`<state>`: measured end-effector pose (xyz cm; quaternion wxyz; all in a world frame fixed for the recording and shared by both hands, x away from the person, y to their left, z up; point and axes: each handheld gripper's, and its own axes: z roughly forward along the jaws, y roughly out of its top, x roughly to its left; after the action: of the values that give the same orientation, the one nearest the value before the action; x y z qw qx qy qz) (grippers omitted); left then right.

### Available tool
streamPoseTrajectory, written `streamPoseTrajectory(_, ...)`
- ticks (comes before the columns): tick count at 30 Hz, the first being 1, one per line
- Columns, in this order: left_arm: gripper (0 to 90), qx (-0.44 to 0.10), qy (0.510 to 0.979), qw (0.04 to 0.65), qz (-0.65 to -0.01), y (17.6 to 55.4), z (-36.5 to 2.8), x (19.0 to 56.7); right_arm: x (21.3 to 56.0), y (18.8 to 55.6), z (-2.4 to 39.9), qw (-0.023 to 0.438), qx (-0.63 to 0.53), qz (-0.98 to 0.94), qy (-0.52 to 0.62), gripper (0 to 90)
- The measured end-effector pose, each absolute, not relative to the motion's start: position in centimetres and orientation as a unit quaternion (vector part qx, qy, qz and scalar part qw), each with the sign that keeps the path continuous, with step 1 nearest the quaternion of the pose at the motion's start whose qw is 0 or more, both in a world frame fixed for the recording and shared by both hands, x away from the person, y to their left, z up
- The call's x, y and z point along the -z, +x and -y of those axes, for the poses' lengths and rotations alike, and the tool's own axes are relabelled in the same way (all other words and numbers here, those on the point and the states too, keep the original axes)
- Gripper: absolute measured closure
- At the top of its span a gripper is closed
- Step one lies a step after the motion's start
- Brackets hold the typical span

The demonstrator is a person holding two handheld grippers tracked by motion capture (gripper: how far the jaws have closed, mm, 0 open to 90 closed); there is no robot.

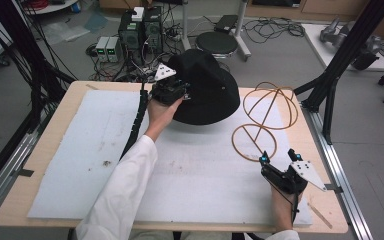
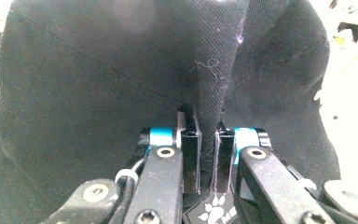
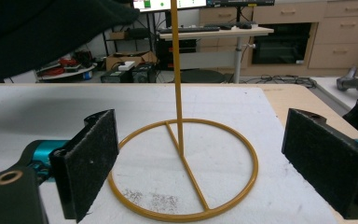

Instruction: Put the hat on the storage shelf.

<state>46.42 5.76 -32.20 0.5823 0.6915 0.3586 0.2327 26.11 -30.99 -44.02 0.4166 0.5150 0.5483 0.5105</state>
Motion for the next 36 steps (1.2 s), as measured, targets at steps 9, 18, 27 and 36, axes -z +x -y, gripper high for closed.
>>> streamPoseTrajectory(9,85.5,-0.248,0.671,0.616,-0.328,44.8,-5.9,29.0,44.0,25.9,31.2,0.415,-0.512,-0.545,0.518,10.2)
streamPoseTrajectory(18,85.4,-0.241,0.644,0.657,-0.309,43.9,-6.1,26.6,44.1,26.0,31.2,0.413,-0.513,-0.546,0.519,10.2)
streamPoseTrajectory(27,85.4,-0.237,0.617,0.701,-0.268,42.9,-5.3,24.3,44.1,25.9,31.2,0.411,-0.512,-0.549,0.517,10.1)
streamPoseTrajectory(36,85.4,-0.220,0.597,0.735,-0.233,41.8,-3.7,22.4,44.1,26.0,31.3,0.410,-0.512,-0.551,0.515,10.2)
